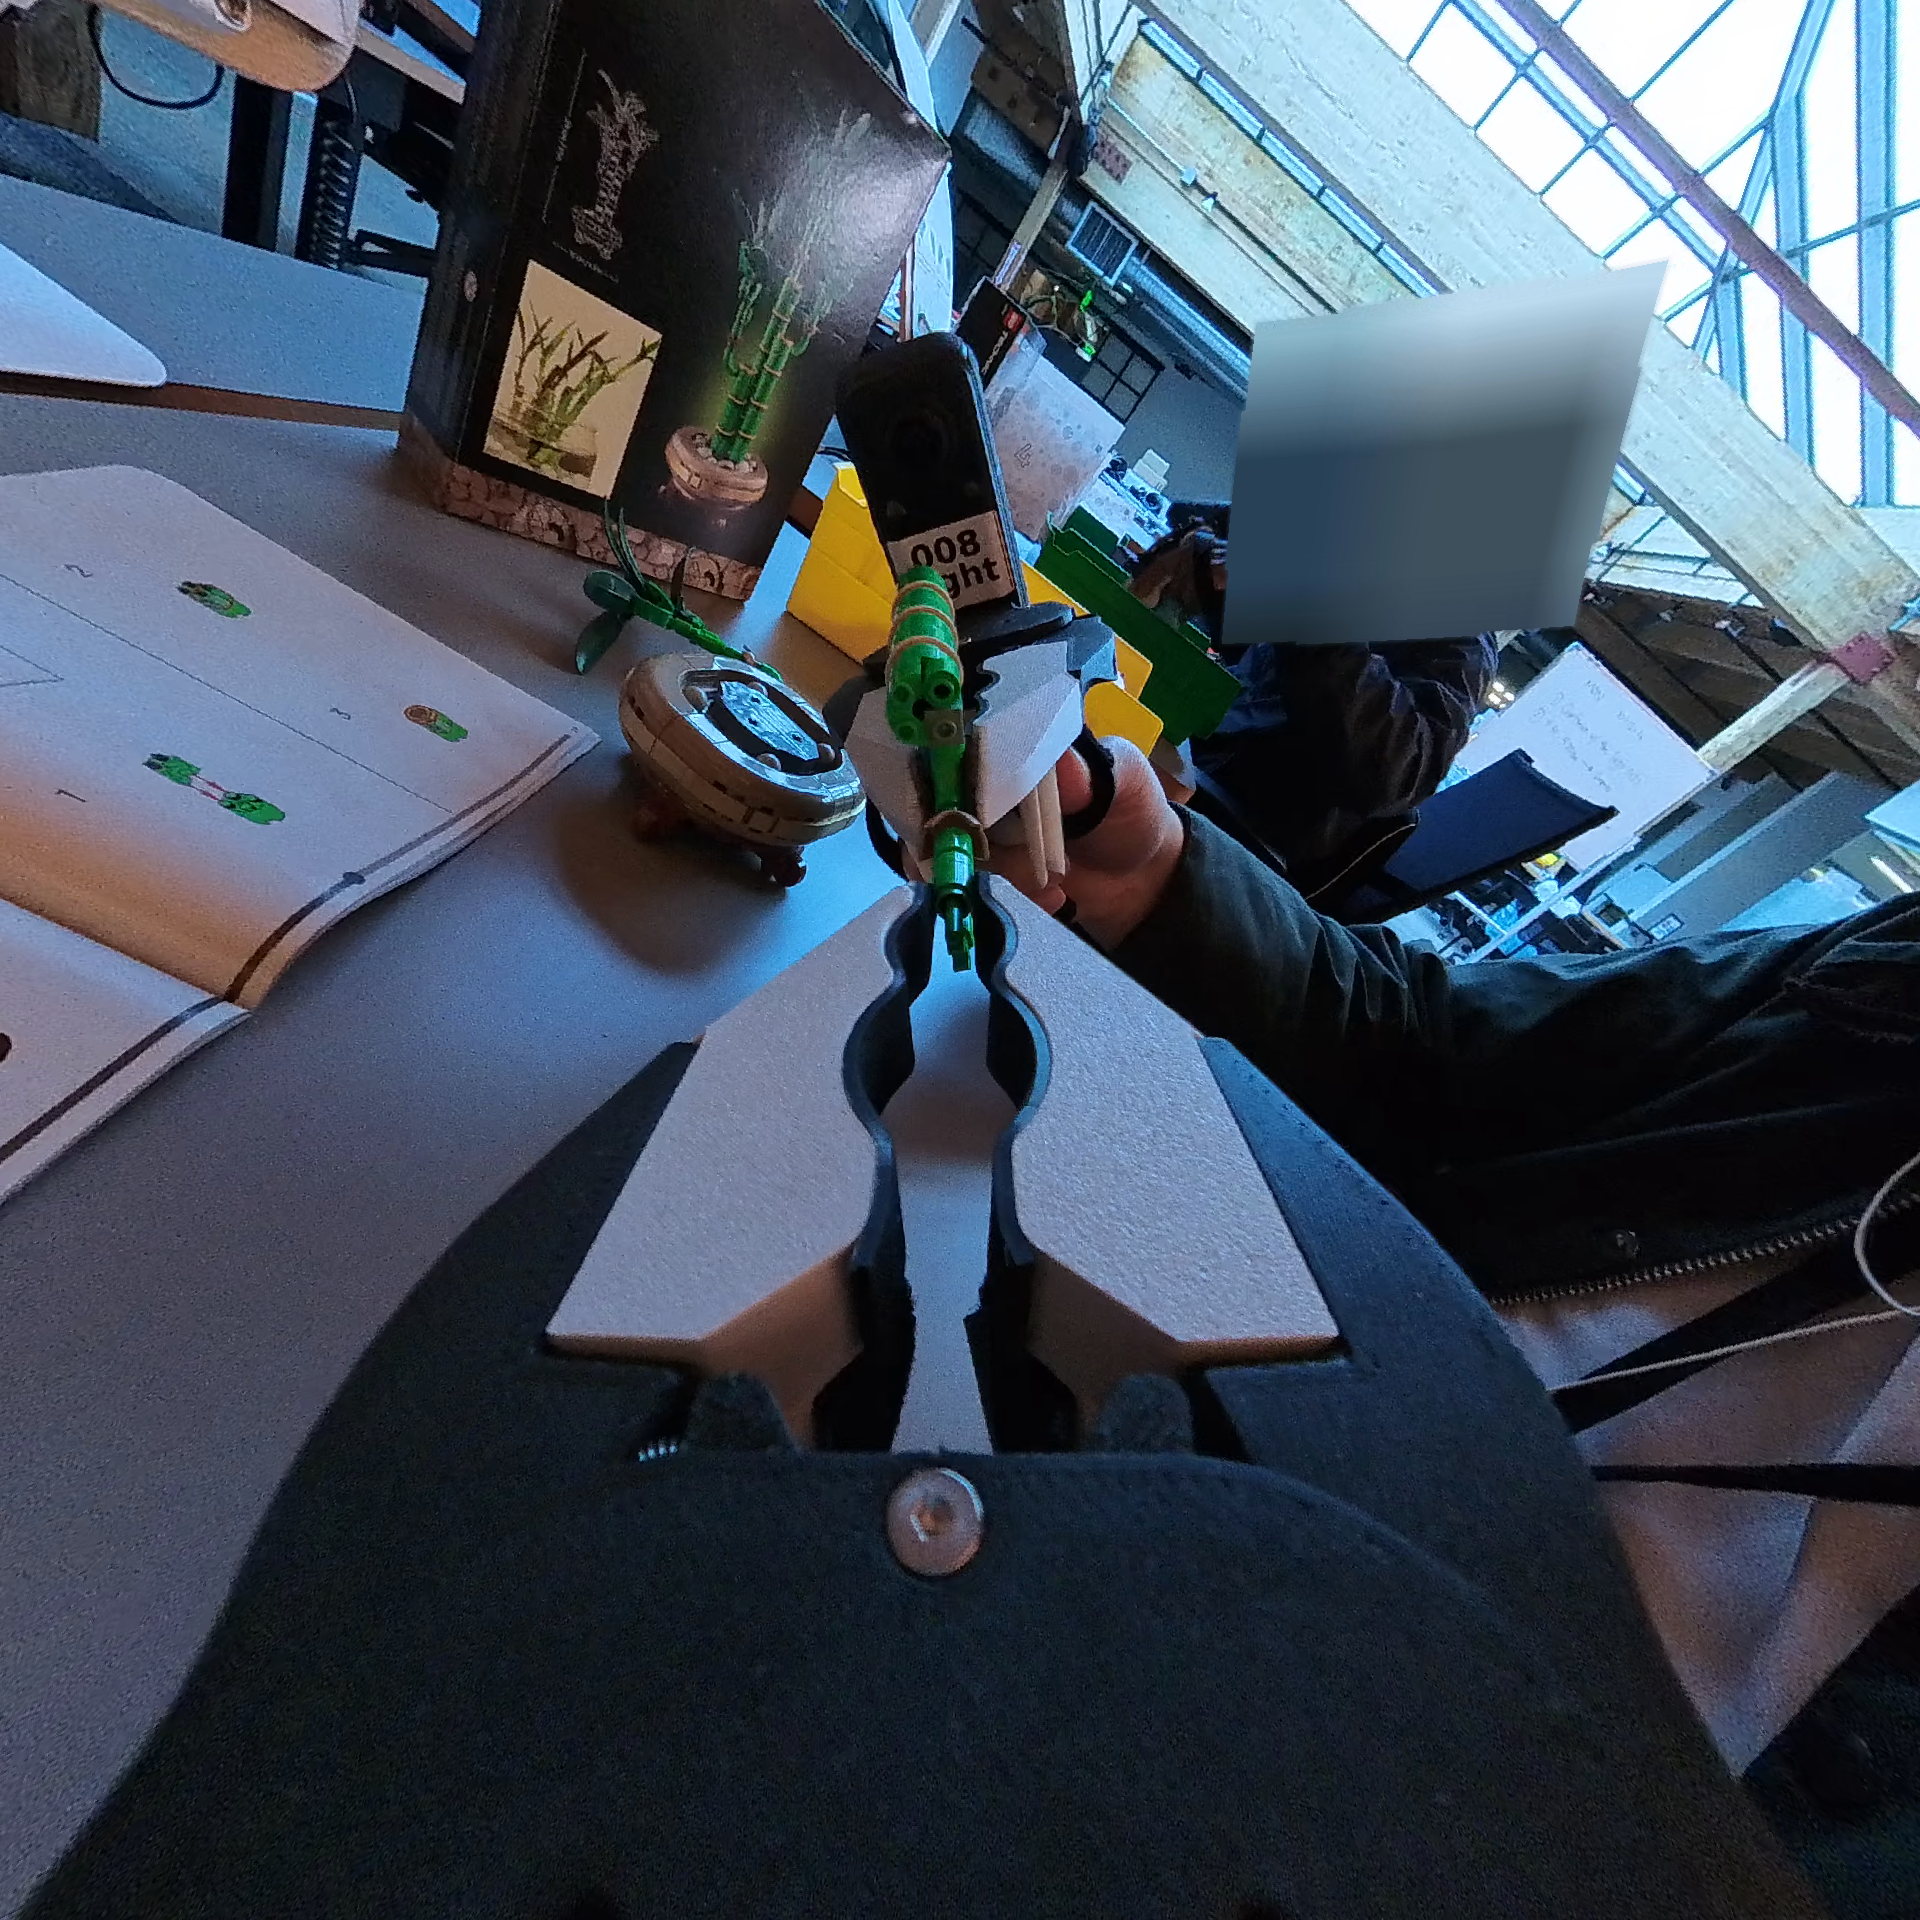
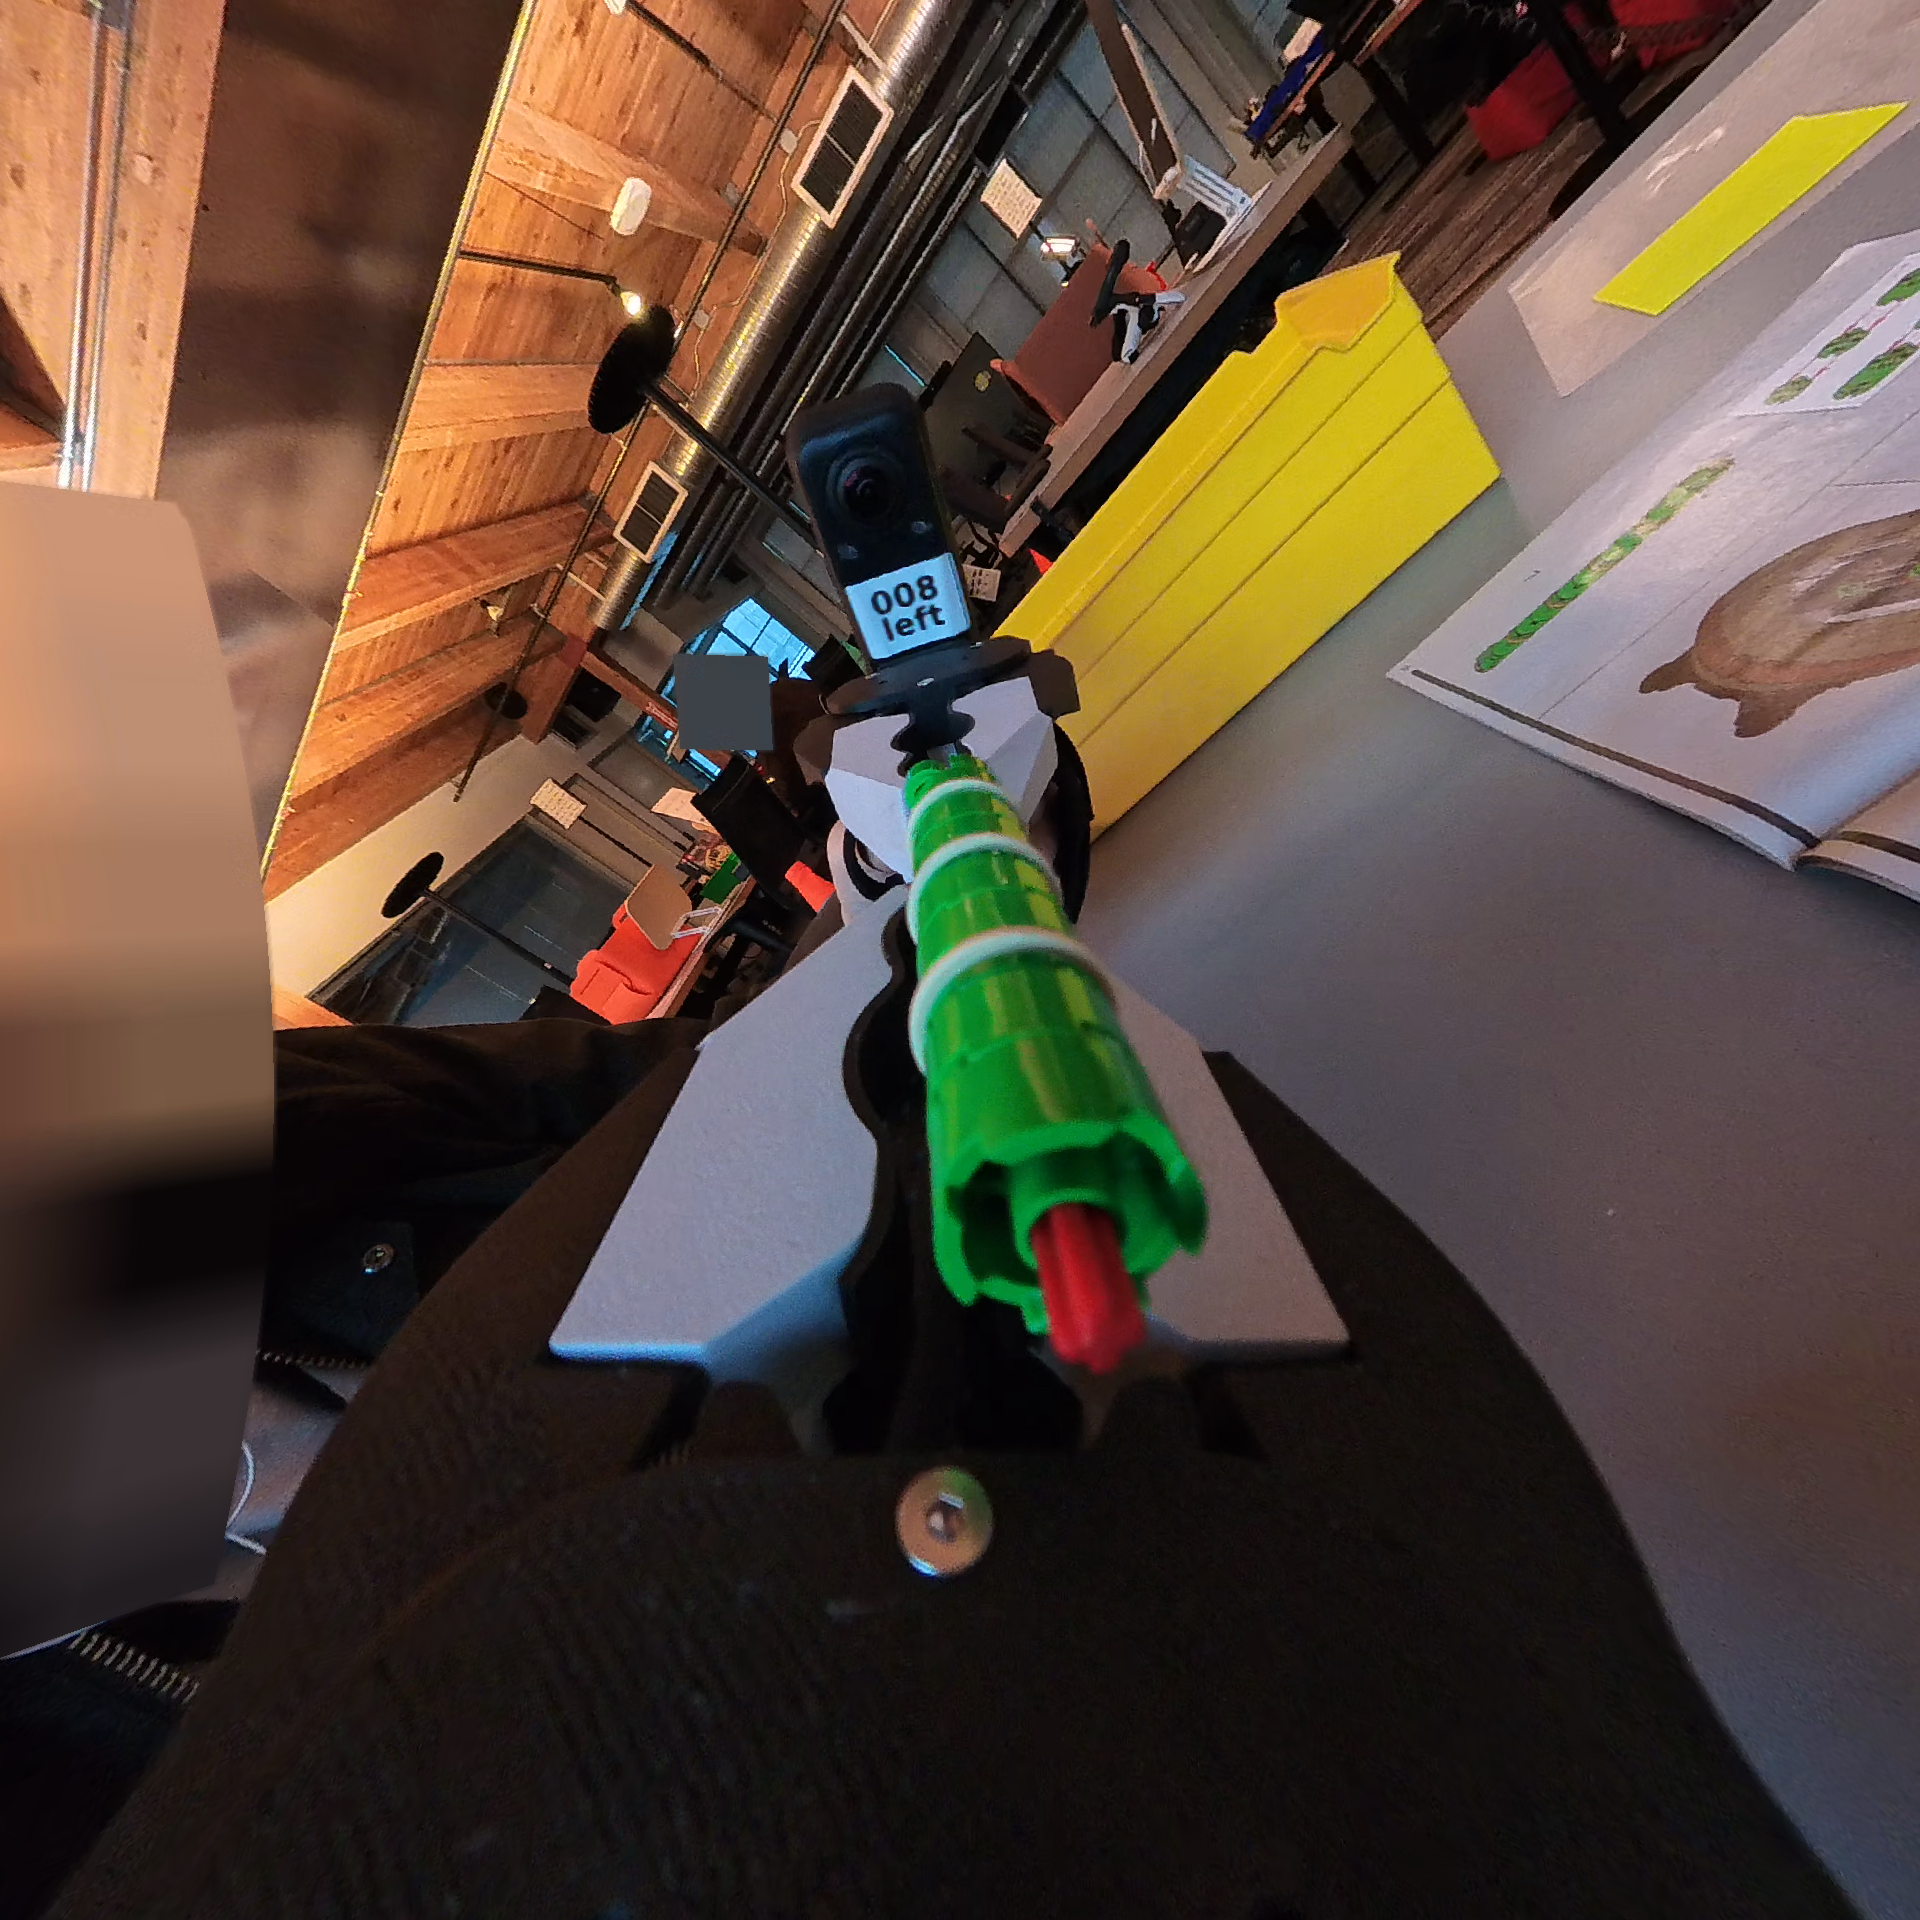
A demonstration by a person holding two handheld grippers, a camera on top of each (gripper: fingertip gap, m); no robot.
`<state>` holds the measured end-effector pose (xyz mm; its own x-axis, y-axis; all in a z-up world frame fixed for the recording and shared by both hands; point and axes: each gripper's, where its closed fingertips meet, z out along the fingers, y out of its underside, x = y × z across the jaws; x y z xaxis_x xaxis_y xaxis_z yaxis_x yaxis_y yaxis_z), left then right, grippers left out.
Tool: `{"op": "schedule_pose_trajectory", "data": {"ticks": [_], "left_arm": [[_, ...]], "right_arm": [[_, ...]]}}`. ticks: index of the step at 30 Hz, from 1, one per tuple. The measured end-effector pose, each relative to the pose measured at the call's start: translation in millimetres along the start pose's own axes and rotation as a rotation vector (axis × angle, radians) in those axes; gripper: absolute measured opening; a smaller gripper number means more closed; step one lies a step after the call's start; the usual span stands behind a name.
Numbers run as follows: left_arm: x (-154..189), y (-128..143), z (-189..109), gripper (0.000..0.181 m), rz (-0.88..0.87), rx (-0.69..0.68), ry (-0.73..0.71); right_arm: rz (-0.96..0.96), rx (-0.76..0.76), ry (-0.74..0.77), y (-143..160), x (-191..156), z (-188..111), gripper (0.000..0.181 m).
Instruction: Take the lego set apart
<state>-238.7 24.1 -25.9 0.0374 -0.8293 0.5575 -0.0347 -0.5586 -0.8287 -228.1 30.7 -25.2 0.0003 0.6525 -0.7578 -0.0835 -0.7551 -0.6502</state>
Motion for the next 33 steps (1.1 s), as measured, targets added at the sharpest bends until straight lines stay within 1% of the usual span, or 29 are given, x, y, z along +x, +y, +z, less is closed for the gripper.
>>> {"op": "schedule_pose_trajectory", "data": {"ticks": [5,8,12,14,17,18,19,20,22,29,30,31,33], "left_arm": [[2,1,-1,0.006,-0.053,0.028,0.088],[-3,-6,-4,0.027,-0.088,0.077,0.089],[3,-4,-4,0.031,-0.054,0.059,0.1],[4,1,1,0.029,-0.028,0.033,0.086],[4,5,5,0.016,0.007,0.013,0.073],[3,6,5,0.008,0.017,0.009,0.061],[2,7,4,0.005,0.023,0.006,0.055],[1,7,3,0.005,0.032,0.0,0.045],[-2,9,3,0.005,0.051,-0.014,0.015],[-4,15,5,0.005,0.016,-0.067,0.015],[-7,13,0,0.005,0.004,-0.063,0.002],[-13,5,-12,0.005,-0.015,-0.017,-0.019],[-22,-26,-47,0.005,-0.06,0.149,-0.027]], "right_arm": [[-0.021,-0.013,-0.028,3,-1,0,0.006],[-0.02,0.015,-0.057,-2,-7,-1,0.005],[-0.073,0.0,-0.02,0,-6,1,0.005],[-0.079,0.003,-0.023,0,-7,3,0.005],[-0.106,-0.032,0.006,7,-1,6,0.008],[-0.107,-0.028,0.003,7,-1,7,0.007],[-0.105,-0.025,0.004,7,0,7,0.005],[-0.102,-0.026,0.005,7,1,8,0.008],[-0.082,-0.03,0.019,8,4,7,0.006],[-0.024,-0.078,0.011,12,7,2,0.006],[-0.014,-0.048,0.026,6,10,-5,0.007],[0.006,0.049,0.035,-12,13,-23,0.006],[0.023,0.233,0.049,-47,14,-72,0.007]]}}
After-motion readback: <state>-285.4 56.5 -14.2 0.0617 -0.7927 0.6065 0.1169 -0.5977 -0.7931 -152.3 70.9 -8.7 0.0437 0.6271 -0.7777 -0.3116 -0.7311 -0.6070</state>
